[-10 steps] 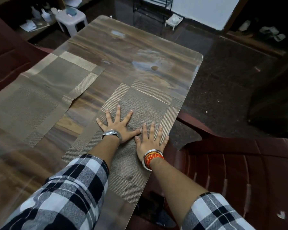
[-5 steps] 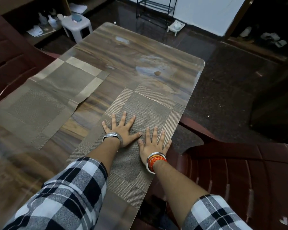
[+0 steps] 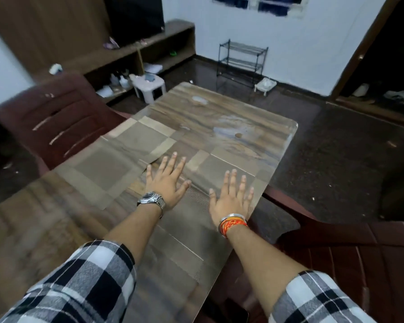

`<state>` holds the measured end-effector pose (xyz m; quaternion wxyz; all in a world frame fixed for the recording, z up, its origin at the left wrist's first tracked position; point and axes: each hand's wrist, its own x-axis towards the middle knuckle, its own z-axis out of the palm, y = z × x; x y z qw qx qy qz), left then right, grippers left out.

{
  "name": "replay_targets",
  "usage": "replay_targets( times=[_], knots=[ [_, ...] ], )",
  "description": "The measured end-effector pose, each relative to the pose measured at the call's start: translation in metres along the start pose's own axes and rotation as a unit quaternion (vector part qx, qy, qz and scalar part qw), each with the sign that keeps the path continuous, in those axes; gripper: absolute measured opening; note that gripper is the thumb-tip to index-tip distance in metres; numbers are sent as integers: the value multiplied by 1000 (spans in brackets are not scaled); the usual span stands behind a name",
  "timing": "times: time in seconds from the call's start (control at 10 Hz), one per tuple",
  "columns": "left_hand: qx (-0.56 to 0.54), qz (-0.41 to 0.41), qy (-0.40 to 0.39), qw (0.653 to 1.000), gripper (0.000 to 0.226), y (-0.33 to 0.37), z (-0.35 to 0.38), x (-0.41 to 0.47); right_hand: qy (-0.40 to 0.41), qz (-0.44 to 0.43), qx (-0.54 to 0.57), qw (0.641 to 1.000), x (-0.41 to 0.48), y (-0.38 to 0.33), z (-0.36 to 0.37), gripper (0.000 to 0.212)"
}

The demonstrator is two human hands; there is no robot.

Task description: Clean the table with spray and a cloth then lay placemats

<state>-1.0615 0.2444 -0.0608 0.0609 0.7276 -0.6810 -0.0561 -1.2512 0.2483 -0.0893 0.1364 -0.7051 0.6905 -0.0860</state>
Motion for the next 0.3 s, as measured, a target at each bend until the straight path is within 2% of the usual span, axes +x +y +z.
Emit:
replay_targets(
  times=[0.1,0.3],
  knots=[
    [27,-20,79,996,71,4,-54,-19,59,-59,9,996,-2,-22,-49,71],
    [64,-34,204,976,76,32,-174,-70,204,-186,23,961,-32,-64,-172,71]
  ],
)
